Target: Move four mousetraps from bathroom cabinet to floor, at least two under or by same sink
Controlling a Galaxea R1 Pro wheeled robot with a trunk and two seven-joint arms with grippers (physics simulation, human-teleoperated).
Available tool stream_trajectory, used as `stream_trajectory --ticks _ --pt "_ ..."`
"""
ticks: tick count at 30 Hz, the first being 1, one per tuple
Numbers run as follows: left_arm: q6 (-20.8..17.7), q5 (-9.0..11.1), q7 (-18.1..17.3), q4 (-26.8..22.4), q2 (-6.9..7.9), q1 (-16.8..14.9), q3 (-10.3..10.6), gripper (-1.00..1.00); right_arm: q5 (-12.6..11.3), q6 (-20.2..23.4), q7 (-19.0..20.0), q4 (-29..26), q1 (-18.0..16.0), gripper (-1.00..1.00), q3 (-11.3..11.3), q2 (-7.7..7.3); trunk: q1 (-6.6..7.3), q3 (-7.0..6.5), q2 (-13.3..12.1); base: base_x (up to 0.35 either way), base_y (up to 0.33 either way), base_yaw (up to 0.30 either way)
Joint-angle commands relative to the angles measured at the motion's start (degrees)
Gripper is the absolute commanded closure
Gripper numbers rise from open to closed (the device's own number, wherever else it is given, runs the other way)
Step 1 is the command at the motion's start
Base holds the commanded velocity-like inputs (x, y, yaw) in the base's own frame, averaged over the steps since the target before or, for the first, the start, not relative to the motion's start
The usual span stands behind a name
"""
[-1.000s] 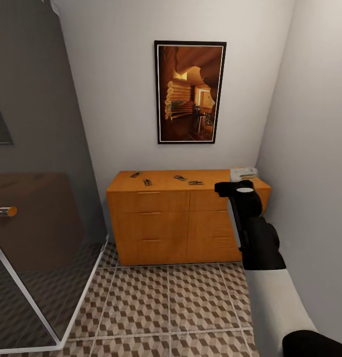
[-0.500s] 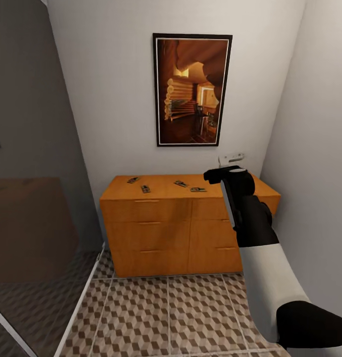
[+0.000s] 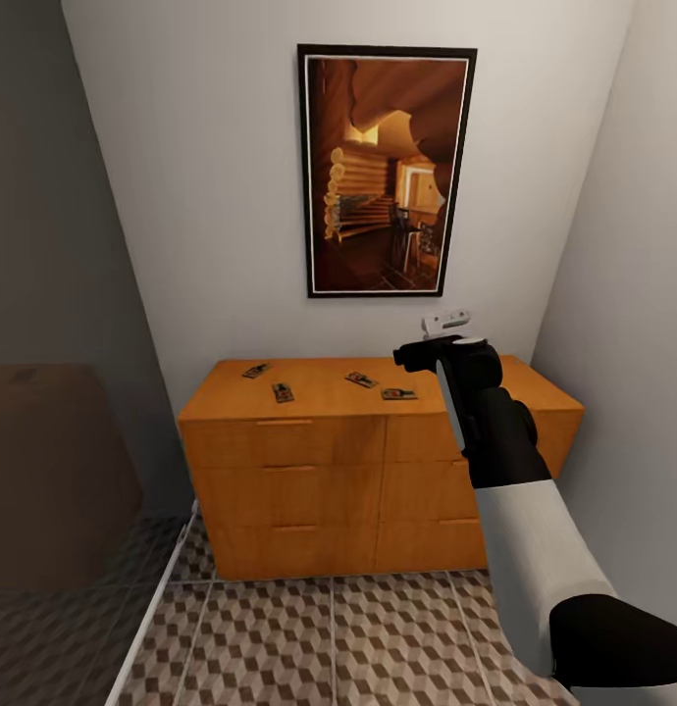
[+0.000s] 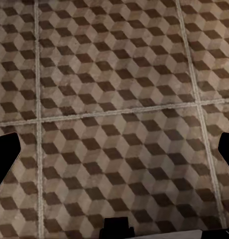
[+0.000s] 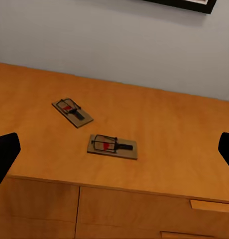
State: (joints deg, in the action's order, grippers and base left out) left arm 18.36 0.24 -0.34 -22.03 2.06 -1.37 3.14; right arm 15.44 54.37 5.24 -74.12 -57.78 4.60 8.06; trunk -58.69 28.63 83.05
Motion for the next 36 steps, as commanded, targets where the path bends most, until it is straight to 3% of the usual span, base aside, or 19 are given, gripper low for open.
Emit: stream_trajectory --ticks 1,9,14,20,30,36 --pt "0.2 0.0 0.1 0.0 0.05 0.0 0.3 -1.00 0.6 0.2 1.0 0.3 0.0 -1.00 0.0 0.00 -0.03 0.06 0.0 0.344 0.000 0.000" --pt "0.2 0.0 0.1 0.0 0.05 0.0 0.3 -1.00 0.6 0.0 3.9 3.9 0.0 -1.00 0.0 -0.38 -0.03 0.06 0.0 0.342 0.000 0.000" --pt "0.2 0.0 0.1 0.0 0.05 0.0 0.4 -1.00 0.6 -0.1 8.9 6.2 0.0 -1.00 0.0 -1.95 -0.03 0.06 0.0 0.268 0.000 0.000" --pt "0.2 0.0 0.1 0.0 0.05 0.0 0.4 -1.00 0.6 -0.1 14.0 6.8 0.0 -1.00 0.0 -3.23 -0.03 0.06 0.0 0.071 0.000 0.000" --pt "0.2 0.0 0.1 0.8 -0.03 0.0 0.4 -1.00 0.7 -0.4 19.3 8.1 0.0 -1.00 -0.1 -4.11 -0.03 0.06 0.0 0.009 0.000 0.000" --pt "0.2 -0.1 0.1 1.1 -0.12 0.0 0.4 -1.00 0.8 -0.5 25.2 8.3 0.0 -1.00 -0.2 -4.76 -0.03 0.06 0.0 0.000 0.000 0.000"
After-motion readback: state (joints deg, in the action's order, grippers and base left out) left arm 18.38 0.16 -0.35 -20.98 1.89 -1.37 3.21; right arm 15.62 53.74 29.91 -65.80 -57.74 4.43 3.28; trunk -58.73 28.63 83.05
